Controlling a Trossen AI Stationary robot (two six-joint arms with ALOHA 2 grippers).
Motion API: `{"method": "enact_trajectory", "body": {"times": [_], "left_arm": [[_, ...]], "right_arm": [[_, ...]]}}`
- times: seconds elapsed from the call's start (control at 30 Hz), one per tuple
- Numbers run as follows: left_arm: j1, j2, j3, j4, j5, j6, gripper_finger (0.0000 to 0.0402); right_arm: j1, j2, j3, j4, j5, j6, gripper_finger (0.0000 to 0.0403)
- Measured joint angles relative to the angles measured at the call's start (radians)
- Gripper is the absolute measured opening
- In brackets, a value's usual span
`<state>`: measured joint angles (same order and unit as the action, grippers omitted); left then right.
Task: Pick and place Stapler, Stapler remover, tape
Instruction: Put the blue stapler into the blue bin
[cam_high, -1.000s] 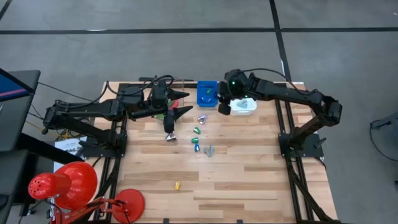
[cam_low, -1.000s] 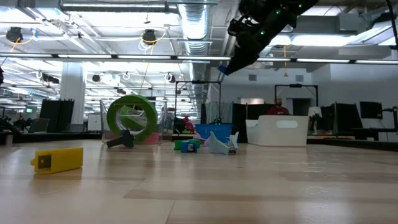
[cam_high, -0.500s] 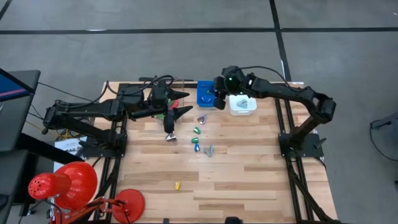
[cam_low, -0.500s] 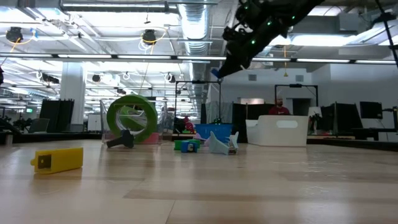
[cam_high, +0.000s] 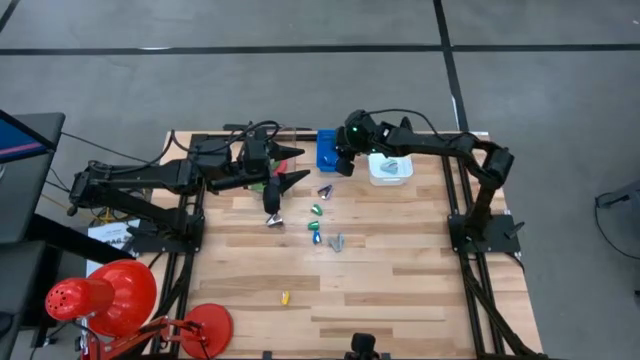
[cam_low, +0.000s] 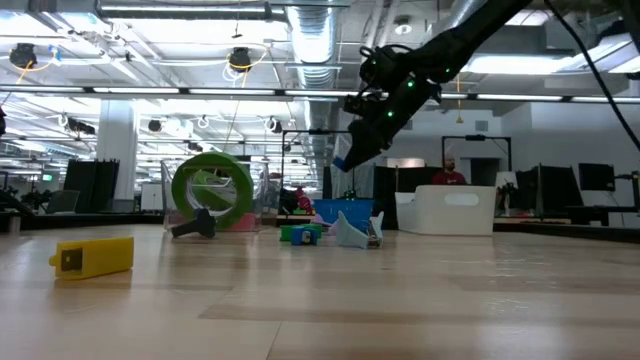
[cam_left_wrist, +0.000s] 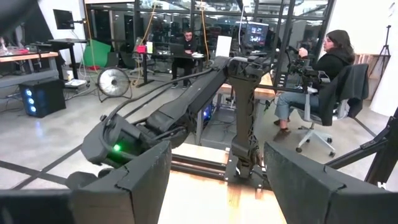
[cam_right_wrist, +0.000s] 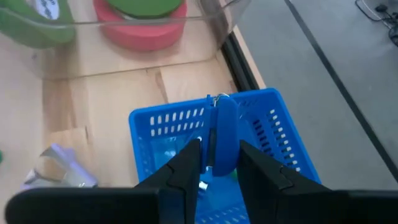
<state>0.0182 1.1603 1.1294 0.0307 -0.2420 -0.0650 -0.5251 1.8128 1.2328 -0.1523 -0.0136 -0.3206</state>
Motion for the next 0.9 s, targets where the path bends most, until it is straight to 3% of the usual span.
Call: {"method": "enact_trajectory", "body": {"times": [0.63, 0.9], "left_arm": [[0.0, 0.0, 0.0, 0.004, 0.0, 0.0, 0.0245], [0.0, 0.0, 0.0, 0.012, 0.0, 0.0, 0.0245]], "right_arm": [[0.0, 0.007, 0.008, 0.017, 0.022, -0.001, 0.0096], [0.0, 0.007, 0.008, -0.033, 0.022, -0.001, 0.0169]]}}
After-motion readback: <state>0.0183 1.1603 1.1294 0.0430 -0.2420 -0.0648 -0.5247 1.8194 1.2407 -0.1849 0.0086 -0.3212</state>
